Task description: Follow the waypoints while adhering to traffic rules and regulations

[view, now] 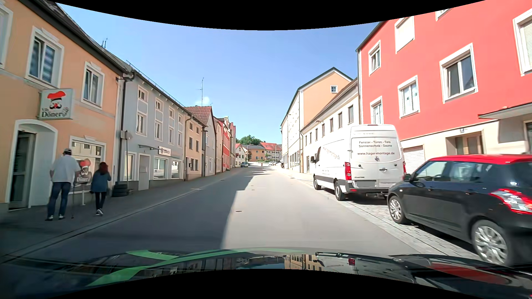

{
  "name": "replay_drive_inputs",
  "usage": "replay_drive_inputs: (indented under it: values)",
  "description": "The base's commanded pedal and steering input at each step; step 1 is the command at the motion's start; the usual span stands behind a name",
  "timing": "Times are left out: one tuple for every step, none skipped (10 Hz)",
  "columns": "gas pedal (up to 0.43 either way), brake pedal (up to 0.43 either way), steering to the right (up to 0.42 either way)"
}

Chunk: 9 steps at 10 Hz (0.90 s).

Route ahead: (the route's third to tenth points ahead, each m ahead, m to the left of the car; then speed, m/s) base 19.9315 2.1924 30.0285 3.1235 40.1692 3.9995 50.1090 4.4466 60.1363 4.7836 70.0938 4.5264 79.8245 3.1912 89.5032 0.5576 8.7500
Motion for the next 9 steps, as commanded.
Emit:
replay_drive_inputs:
  values:
    - [0.248,0.0,-0.021]
    - [0.26,0.0,-0.021]
    - [0.26,0.0,-0.021]
    - [0.26,0.0,-0.02]
    - [0.28,0.0,-0.018]
    - [0.28,0.0,-0.016]
    - [0.28,0.0,-0.009]
    - [0.28,0.0,-0.005]
    - [0.28,0.0,-0.005]
